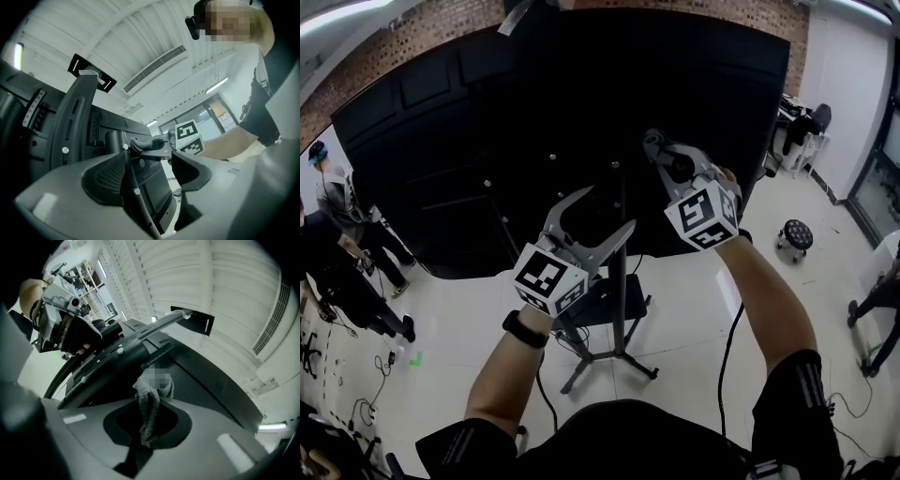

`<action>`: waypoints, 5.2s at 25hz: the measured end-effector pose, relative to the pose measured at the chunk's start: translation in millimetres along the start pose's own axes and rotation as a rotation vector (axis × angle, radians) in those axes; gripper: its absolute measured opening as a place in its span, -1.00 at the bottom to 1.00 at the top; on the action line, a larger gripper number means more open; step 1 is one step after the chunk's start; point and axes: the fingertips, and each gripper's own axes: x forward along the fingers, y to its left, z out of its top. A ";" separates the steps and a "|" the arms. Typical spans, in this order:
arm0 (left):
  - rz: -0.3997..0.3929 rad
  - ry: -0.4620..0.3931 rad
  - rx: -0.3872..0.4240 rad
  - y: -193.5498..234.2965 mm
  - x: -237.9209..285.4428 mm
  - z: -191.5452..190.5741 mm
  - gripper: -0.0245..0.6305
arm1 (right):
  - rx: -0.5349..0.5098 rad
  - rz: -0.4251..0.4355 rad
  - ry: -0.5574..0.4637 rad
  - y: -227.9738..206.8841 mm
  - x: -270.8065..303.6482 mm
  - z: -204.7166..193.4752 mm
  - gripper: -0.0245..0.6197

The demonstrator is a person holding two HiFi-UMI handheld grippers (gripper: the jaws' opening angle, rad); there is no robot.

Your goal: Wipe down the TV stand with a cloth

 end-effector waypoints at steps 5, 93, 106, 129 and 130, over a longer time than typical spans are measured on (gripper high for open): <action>-0.011 -0.007 -0.016 -9.1 18.7 -4.6 0.06 | 0.013 -0.038 0.028 -23.3 -15.4 -27.0 -0.85; 0.160 0.006 0.047 75.4 -154.7 7.7 0.06 | 0.034 0.037 -0.256 92.7 1.2 181.5 -0.86; 0.285 0.035 0.078 168.2 -286.6 14.2 0.06 | -0.141 0.168 -0.309 231.5 91.2 322.8 -0.86; 0.305 0.030 0.010 216.2 -347.9 -8.6 0.06 | -0.677 0.178 -0.027 291.1 207.4 360.1 -0.86; 0.301 0.029 0.009 215.7 -347.0 -8.8 0.06 | -0.687 0.178 -0.022 289.1 205.5 356.2 -0.86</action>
